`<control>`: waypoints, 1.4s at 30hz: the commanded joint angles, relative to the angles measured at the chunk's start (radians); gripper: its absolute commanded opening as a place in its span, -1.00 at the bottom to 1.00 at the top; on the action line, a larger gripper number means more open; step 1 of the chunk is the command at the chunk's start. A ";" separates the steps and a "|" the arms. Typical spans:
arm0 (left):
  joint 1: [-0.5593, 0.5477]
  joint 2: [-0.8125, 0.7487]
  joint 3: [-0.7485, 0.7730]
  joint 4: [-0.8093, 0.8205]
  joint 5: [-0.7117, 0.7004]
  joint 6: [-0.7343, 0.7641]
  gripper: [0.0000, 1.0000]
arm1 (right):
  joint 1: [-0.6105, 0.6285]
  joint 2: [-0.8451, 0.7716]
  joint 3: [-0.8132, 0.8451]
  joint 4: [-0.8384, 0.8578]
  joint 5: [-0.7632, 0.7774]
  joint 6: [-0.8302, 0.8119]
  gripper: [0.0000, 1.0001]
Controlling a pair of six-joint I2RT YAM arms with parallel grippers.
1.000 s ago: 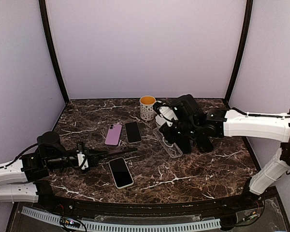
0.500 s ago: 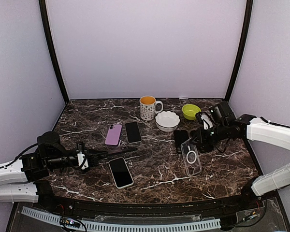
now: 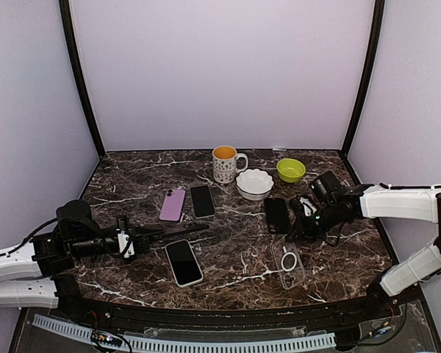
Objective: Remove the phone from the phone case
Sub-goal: Place the phone case at the center of the board, then pass from the left arm to the right
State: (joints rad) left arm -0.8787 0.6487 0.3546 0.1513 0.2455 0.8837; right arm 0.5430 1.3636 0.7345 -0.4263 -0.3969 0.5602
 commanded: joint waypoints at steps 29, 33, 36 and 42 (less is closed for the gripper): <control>0.004 0.087 0.092 0.005 0.077 -0.114 -1.00 | 0.439 -0.036 0.288 0.174 0.309 -0.768 0.97; 0.004 0.103 0.098 -0.004 0.088 -0.118 -1.00 | 0.543 0.012 0.308 0.243 0.338 -0.910 0.96; 0.004 0.103 0.096 -0.006 0.094 -0.118 -1.00 | 0.594 0.068 0.343 0.261 0.355 -0.989 0.90; 0.004 0.102 0.094 -0.011 0.099 -0.107 -1.00 | 0.669 0.158 0.372 0.325 0.448 -1.117 0.61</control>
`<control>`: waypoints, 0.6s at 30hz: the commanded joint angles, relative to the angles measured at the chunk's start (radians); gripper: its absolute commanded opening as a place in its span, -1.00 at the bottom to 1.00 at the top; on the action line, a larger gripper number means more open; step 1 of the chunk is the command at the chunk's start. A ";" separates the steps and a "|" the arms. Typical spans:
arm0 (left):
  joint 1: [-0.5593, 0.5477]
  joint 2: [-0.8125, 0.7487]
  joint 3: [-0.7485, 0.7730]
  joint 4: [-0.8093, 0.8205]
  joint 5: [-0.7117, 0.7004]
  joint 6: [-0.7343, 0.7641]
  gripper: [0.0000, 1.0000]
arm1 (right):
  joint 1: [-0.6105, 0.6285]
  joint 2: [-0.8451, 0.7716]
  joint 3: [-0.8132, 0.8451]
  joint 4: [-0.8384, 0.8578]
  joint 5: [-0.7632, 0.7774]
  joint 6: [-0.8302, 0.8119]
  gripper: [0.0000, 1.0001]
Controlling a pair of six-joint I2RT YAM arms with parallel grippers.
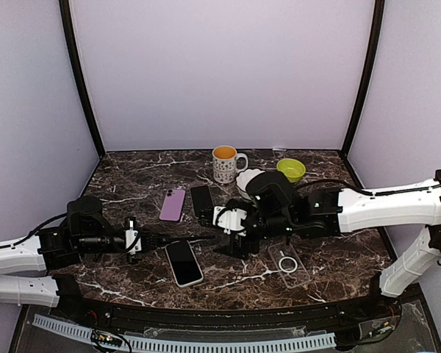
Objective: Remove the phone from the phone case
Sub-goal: Pass from the left arm to the right
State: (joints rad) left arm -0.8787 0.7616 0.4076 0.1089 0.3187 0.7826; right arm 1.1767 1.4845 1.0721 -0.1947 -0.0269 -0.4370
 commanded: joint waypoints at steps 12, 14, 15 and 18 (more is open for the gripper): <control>0.003 -0.017 0.038 0.031 0.024 -0.003 -1.00 | 0.064 0.105 0.052 0.149 0.136 -0.198 -0.32; 0.004 -0.018 0.039 0.031 0.023 -0.003 -1.00 | 0.066 0.111 0.053 0.152 0.144 -0.204 -0.39; 0.004 -0.018 0.038 0.031 0.023 -0.004 -1.00 | 0.066 0.115 0.055 0.152 0.145 -0.206 -0.40; 0.003 -0.015 0.038 0.031 0.017 -0.002 -1.00 | 0.070 0.124 0.058 0.156 0.143 -0.207 -0.51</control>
State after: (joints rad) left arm -0.8787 0.7616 0.4076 0.1085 0.3233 0.7830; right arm 1.2335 1.5944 1.0996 -0.0933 0.0975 -0.6323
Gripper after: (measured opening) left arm 0.100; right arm 0.279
